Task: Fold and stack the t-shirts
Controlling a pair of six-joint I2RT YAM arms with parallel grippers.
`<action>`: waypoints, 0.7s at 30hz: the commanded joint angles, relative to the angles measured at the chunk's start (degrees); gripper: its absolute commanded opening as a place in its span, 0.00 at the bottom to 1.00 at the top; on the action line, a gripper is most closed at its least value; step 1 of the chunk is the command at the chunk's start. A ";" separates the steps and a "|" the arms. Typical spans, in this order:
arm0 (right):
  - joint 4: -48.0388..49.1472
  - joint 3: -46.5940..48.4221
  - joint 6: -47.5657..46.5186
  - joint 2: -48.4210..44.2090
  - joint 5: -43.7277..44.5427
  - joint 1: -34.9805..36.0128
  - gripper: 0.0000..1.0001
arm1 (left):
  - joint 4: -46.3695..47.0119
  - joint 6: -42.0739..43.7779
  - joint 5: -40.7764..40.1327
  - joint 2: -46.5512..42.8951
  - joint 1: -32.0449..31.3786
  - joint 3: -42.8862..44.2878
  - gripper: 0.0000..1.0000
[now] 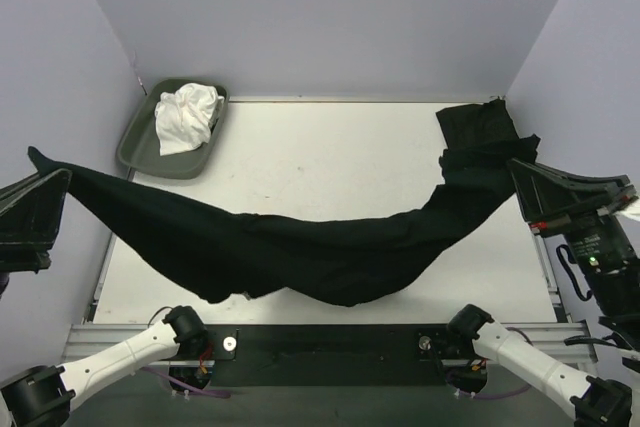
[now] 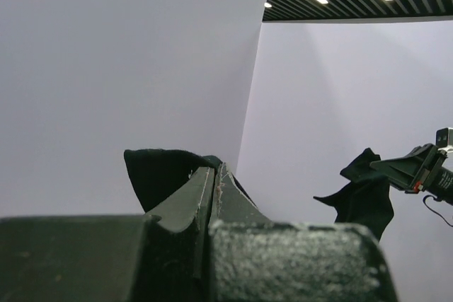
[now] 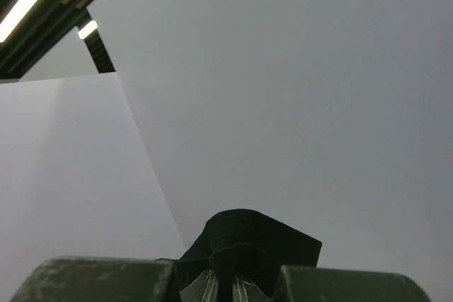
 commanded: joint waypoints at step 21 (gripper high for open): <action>3.45 26.14 11.30 73.01 -29.19 -16.11 0.00 | 20.83 -29.96 9.73 -10.42 -1.43 -64.10 0.00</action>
